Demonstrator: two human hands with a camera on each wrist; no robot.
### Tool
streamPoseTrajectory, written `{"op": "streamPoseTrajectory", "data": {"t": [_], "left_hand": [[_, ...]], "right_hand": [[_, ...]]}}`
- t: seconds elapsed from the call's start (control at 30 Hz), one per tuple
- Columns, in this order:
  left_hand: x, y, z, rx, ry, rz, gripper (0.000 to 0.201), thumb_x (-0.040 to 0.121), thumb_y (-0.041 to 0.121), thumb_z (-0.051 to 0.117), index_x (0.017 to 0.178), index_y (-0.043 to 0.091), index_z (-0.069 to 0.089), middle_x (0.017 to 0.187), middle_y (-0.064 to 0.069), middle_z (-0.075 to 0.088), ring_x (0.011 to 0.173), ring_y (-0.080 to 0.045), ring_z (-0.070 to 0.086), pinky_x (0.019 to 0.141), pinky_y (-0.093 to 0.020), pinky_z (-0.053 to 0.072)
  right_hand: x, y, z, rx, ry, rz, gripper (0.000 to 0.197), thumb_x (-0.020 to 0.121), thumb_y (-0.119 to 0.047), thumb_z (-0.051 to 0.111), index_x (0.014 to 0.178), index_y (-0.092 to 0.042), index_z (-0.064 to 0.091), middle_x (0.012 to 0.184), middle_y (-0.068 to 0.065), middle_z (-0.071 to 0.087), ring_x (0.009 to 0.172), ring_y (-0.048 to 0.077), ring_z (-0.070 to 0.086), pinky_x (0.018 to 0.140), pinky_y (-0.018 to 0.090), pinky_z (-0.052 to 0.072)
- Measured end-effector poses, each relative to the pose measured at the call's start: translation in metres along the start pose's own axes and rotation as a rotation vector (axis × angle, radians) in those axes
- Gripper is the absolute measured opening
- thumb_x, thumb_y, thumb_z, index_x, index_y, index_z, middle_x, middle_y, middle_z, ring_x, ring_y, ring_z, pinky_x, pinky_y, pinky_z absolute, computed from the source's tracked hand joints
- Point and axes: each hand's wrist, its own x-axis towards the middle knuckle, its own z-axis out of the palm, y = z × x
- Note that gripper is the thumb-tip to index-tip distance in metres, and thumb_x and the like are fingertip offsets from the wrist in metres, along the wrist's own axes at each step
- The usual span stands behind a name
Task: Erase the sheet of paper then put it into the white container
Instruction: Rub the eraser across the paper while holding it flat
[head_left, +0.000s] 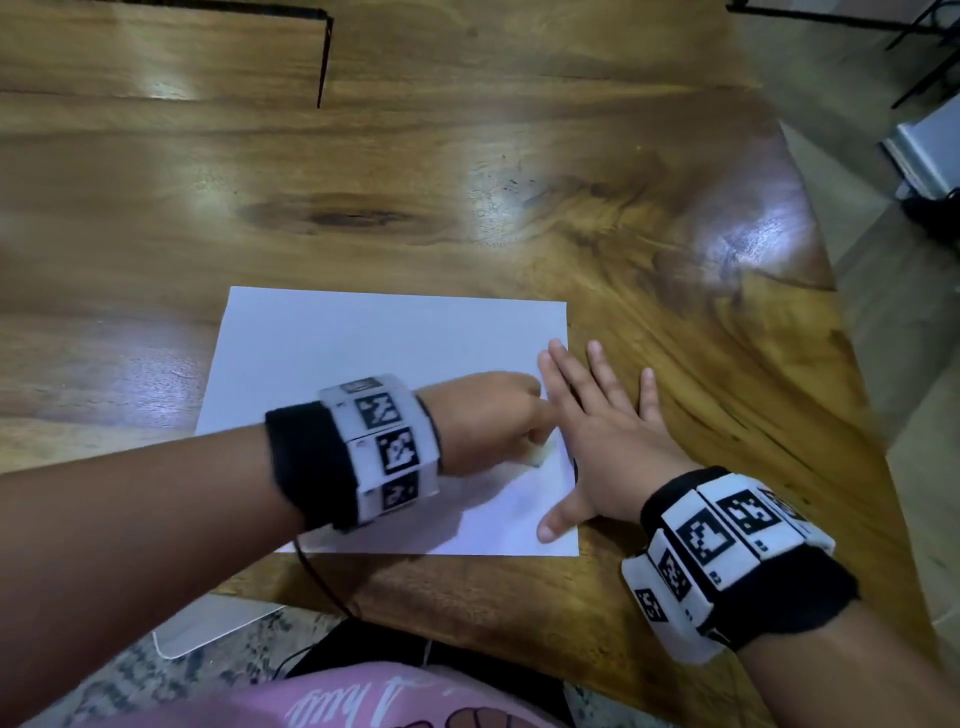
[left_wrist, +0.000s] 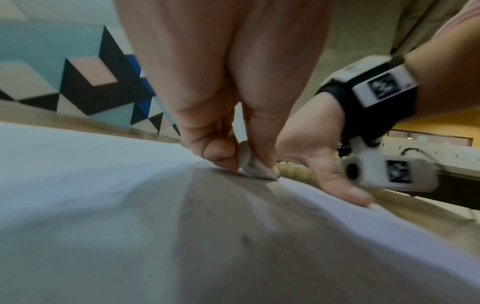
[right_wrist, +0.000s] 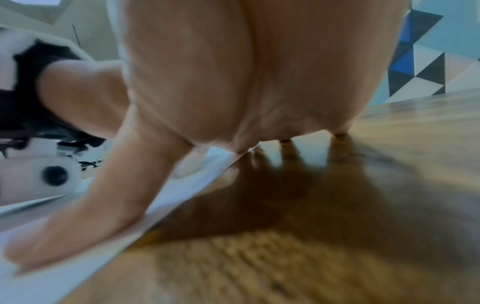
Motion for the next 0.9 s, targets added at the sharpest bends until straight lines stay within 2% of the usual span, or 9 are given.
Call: {"op": "streamPoseTrajectory", "data": {"t": [0.1,0.2,0.27,0.37,0.43,0.53,0.73,0.83,0.9], "left_hand": [[0.013,0.016,-0.004,0.026,0.046,0.025,0.023,0.089,0.011,0.048,0.105,-0.001,0.058,0.116,-0.021,0.056,0.103,-0.029,0.052,0.081,-0.026,0.034],[-0.014,0.022,0.013,0.071,0.061,0.106,0.042,0.086,0.031,0.028,0.095,0.008,0.062,0.098,-0.014,0.056,0.084,-0.023,0.052,0.059,-0.024,0.026],[-0.030,0.021,0.017,0.076,-0.067,0.090,0.033,0.086,0.032,0.035,0.087,0.013,0.063,0.082,-0.004,0.049,0.075,-0.026,0.053,0.061,-0.026,0.027],[-0.018,0.017,0.007,0.011,-0.144,0.008,0.017,0.088,0.014,0.047,0.092,0.007,0.062,0.071,0.004,0.045,0.088,-0.029,0.055,0.062,-0.020,0.027],[0.002,0.018,-0.004,0.062,-0.100,-0.027,0.017,0.088,0.008,0.046,0.097,0.002,0.060,0.086,-0.005,0.057,0.096,-0.031,0.055,0.069,-0.023,0.030],[0.009,0.020,-0.009,0.042,-0.056,-0.023,0.017,0.087,0.004,0.047,0.100,-0.001,0.057,0.099,-0.019,0.052,0.091,-0.029,0.054,0.067,-0.031,0.032],[-0.038,0.012,0.008,0.054,-0.197,0.086,0.014,0.083,0.017,0.051,0.069,0.016,0.053,0.078,0.001,0.044,0.070,-0.021,0.045,0.058,-0.028,0.027],[-0.047,-0.004,0.010,-0.057,-0.117,-0.022,0.010,0.071,0.020,0.058,0.061,0.019,0.056,0.073,0.008,0.058,0.076,-0.020,0.057,0.067,-0.030,0.042],[-0.054,-0.015,0.010,-0.062,0.005,-0.057,0.004,0.074,0.020,0.063,0.070,0.020,0.064,0.078,0.005,0.058,0.078,-0.019,0.058,0.074,-0.030,0.044]], "right_hand": [[0.000,0.001,0.000,0.011,-0.004,-0.001,0.154,0.045,-0.066,0.079,0.134,-0.027,-0.040,0.132,-0.019,-0.054,0.125,0.015,-0.050,0.107,0.057,-0.024],[0.000,0.003,0.001,0.020,0.011,-0.011,0.155,0.044,-0.067,0.079,0.139,-0.026,-0.037,0.141,-0.016,-0.048,0.128,0.016,-0.047,0.107,0.058,-0.024],[0.000,0.003,0.002,0.021,0.012,-0.012,0.156,0.043,-0.068,0.079,0.140,-0.025,-0.037,0.142,-0.015,-0.048,0.129,0.017,-0.047,0.106,0.058,-0.024],[0.000,0.003,0.002,0.011,0.015,-0.013,0.156,0.044,-0.068,0.078,0.139,-0.024,-0.037,0.141,-0.014,-0.049,0.128,0.017,-0.048,0.106,0.059,-0.024],[0.002,0.003,0.002,0.009,0.019,-0.010,0.155,0.044,-0.067,0.079,0.139,-0.025,-0.037,0.140,-0.015,-0.049,0.127,0.017,-0.049,0.106,0.058,-0.025],[0.002,0.004,0.002,0.008,0.021,-0.008,0.154,0.045,-0.066,0.079,0.139,-0.026,-0.037,0.138,-0.017,-0.051,0.126,0.016,-0.050,0.105,0.057,-0.026],[0.002,0.005,0.005,0.012,0.040,-0.011,0.154,0.046,-0.068,0.078,0.139,-0.025,-0.037,0.141,-0.015,-0.049,0.128,0.017,-0.048,0.107,0.059,-0.023],[0.002,0.005,0.004,0.018,0.056,-0.010,0.152,0.049,-0.066,0.078,0.140,-0.026,-0.036,0.140,-0.016,-0.048,0.129,0.016,-0.046,0.108,0.057,-0.023],[0.002,0.006,0.004,0.038,0.078,-0.013,0.146,0.052,-0.068,0.075,0.142,-0.027,-0.033,0.142,-0.019,-0.045,0.131,0.014,-0.044,0.109,0.057,-0.021]]}}
